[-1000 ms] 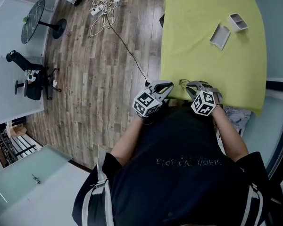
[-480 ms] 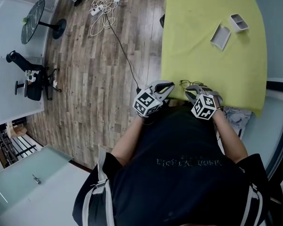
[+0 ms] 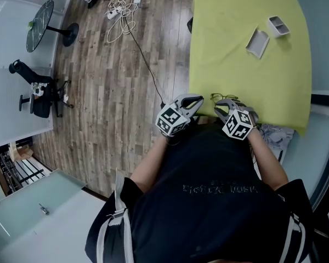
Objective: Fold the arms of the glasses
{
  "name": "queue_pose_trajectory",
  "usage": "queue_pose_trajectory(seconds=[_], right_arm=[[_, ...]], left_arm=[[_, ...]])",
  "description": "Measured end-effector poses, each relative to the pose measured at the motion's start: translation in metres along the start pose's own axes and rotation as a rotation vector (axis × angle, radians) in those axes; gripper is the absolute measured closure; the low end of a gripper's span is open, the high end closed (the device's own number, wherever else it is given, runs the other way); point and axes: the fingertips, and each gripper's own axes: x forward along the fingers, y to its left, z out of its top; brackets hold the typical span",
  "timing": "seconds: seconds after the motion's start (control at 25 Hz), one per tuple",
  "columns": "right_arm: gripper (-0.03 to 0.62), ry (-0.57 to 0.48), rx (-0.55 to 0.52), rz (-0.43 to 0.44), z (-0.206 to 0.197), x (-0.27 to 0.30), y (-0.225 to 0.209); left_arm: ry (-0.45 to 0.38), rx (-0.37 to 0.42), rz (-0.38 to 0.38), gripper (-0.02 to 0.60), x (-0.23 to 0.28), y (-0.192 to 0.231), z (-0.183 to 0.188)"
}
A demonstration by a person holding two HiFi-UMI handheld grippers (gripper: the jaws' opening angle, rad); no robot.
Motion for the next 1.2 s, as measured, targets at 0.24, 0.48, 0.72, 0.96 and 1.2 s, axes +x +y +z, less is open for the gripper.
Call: queue_pose_trajectory(seconds=[0.24,0.48,0.72,0.96,1.2], right_arm=[[0.559,0.005,-0.045,-0.093,0.002,0.003,-0.008],[0.559,-0.01,0.038,-0.105,0.0,0.001,-0.013],[0.559,-0.007,0.106,-0.129,-0.013,-0.008,-0.019],[0.559,0.017,0.155,-0.146,-0.033,-0.016,-0.022],[0.559,0.02,0.227,-0.162,-0.052,-0.021,-0.028]], left_arm=[[0.005,0.003,-0.009,0.549,0.0,-0.004,-0.003],[0.012,0.009,-0.022,0.549,0.0,-0.004,-0.003],[0.018,0.013,-0.035,0.549,0.003,-0.005,-0.002],[0.023,0.017,-0.053,0.549,0.008,-0.009,-0.001],[0.021,0.016,-0.074,0.549,0.012,-0.013,-0.001]])
